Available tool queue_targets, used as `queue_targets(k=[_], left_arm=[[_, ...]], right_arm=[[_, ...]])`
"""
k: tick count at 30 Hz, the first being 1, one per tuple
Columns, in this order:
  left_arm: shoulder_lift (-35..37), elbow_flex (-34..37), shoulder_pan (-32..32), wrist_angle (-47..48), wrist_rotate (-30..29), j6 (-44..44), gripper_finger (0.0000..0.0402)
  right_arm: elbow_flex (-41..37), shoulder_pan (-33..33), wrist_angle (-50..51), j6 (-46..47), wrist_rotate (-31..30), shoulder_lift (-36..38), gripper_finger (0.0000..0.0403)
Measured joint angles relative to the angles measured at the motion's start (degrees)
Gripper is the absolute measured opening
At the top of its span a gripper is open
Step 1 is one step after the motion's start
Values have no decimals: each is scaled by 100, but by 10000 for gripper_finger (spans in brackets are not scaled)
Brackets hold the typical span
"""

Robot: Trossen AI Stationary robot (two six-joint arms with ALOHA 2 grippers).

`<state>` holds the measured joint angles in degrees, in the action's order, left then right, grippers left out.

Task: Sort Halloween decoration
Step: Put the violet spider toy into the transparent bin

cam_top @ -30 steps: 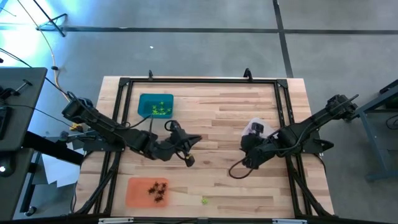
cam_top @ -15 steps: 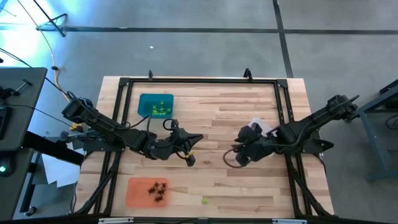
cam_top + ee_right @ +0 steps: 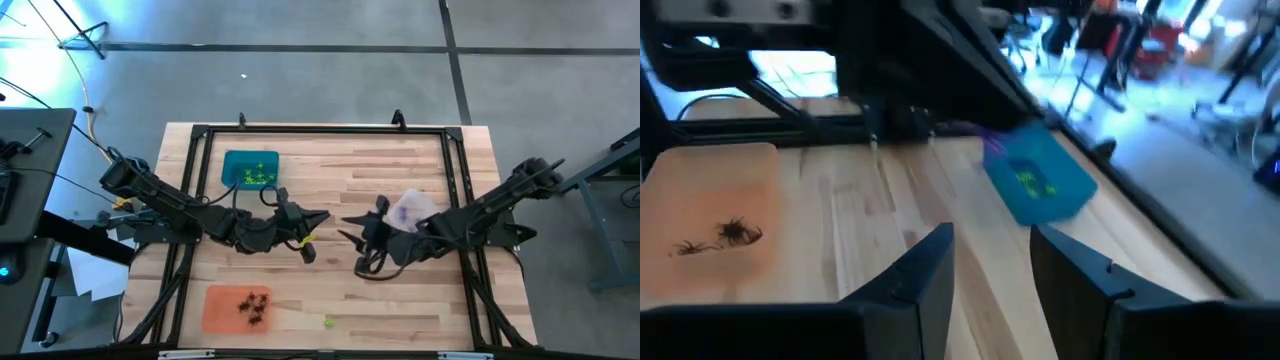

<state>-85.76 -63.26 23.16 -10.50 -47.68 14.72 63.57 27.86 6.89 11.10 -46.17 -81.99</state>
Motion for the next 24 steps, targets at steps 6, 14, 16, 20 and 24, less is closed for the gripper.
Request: queue_targets(k=[6,14,16,20,24], left_arm=[[0,0,-28,-60,-2,0,0],[-21,0,-26,-169,16,12,0],[-33,0,-26,-147,26,13,0],[-135,0,-59,-280,111,11,0],[-173,0,-72,-425,186,-2,0]], right_arm=[[0,-156,-491,-362,137,-161,130],[0,-408,-756,-430,618,-164,130],[0,-471,-842,-442,812,-164,130],[0,-555,-1007,-580,897,-164,130],[-2,-637,-1097,-600,1113,-164,130]])
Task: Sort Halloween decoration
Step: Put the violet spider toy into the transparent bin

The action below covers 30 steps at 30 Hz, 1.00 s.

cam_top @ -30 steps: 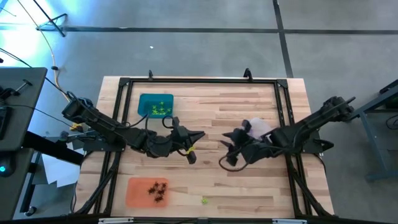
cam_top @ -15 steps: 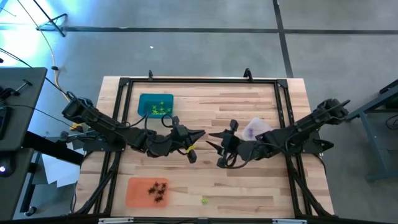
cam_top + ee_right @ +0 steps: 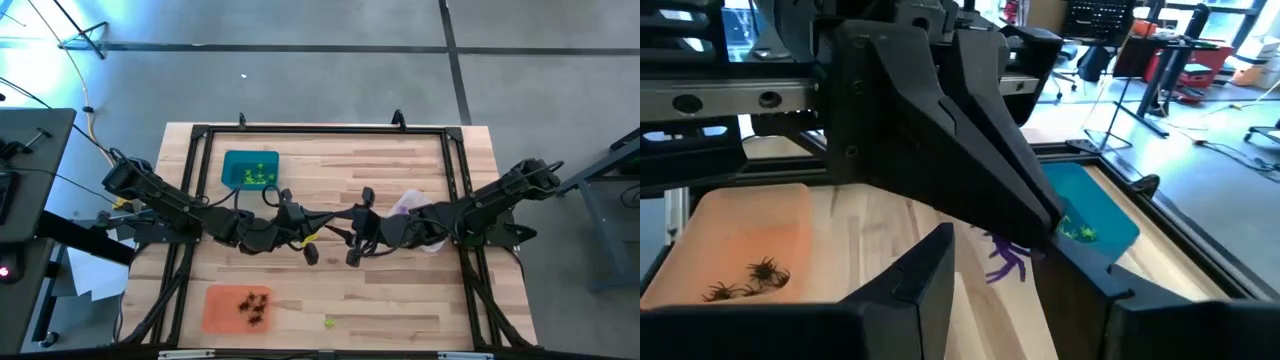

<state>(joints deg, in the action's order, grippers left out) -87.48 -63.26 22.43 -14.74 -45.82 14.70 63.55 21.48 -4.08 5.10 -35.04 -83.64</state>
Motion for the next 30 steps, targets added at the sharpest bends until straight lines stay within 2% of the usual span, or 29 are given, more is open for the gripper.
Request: queue_targets(k=[4,10,19,24,30], left_arm=[[0,0,-39,-27,9,-24,0],[-9,0,-37,-155,181,-236,0],[-11,0,-41,-146,249,-243,10],[-3,0,-46,-149,525,-709,44],[11,0,-37,-146,489,-1203,93]], right_arm=[[0,-25,2,-2,81,0,114],[-1,-27,20,-245,102,0,13],[-1,-27,43,-124,120,0,3],[0,-16,44,-109,147,0,2],[0,-17,125,-81,11,0,1]])
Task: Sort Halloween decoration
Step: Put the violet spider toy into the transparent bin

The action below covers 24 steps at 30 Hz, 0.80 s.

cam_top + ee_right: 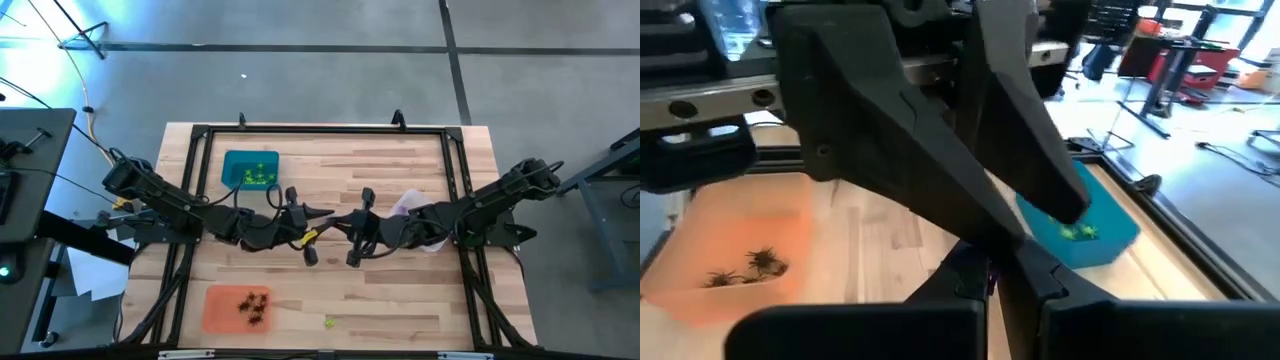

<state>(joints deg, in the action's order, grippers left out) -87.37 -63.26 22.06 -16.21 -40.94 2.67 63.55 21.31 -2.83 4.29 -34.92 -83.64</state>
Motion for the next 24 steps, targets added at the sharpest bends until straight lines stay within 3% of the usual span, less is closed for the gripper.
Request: queue_targets(k=[4,9,17,20,24], left_arm=[[-2,0,7,52,-219,-316,116],[13,0,7,199,-527,-508,128],[33,0,7,833,-931,-421,129],[33,0,7,1088,-934,-215,129],[35,0,7,1378,-935,16,129]], right_arm=[[4,-36,825,363,-643,144,1],[7,-191,3169,1962,-851,697,0],[-20,-438,8169,5743,300,1264,0],[-444,-411,8494,6316,987,1382,0],[-1428,-384,7586,6287,1928,1518,0]])
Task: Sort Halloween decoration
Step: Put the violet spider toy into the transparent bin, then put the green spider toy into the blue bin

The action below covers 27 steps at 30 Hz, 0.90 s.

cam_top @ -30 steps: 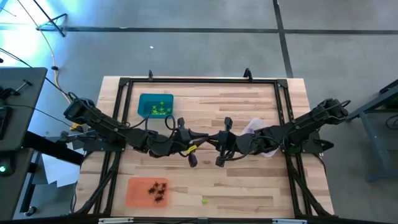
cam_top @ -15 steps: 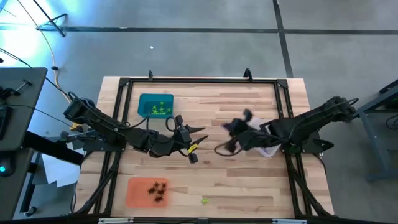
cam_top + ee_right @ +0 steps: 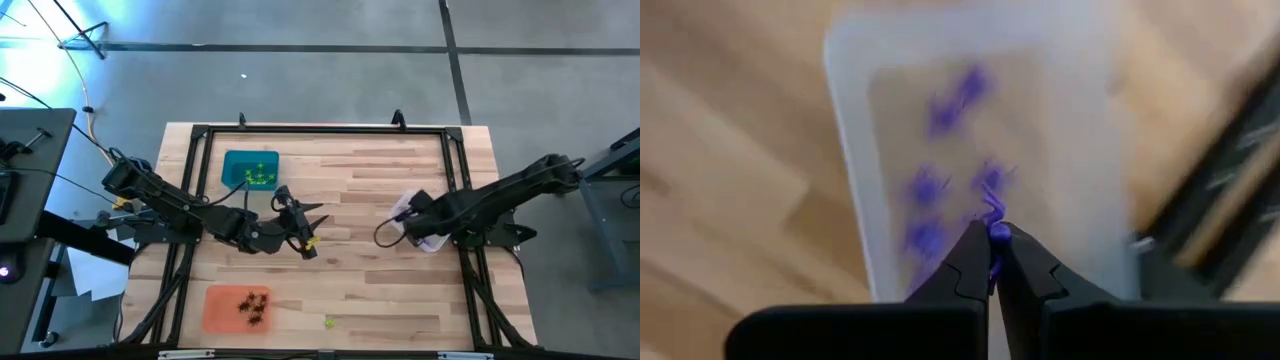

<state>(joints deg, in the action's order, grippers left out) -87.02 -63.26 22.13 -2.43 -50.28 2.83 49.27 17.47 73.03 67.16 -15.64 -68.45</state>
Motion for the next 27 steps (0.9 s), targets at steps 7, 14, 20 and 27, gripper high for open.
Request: queue_targets(k=[7,14,20,27], left_arm=[[0,0,0,91,-2,11,129],[0,0,0,98,-4,15,129],[2,1,0,97,-4,15,129],[2,1,0,95,-61,50,129]], right_arm=[[-723,-133,-752,-163,322,31,1],[-725,-213,-758,-451,374,40,43],[-725,-212,-756,-462,379,40,110],[-651,-212,-631,-451,435,38,167]])
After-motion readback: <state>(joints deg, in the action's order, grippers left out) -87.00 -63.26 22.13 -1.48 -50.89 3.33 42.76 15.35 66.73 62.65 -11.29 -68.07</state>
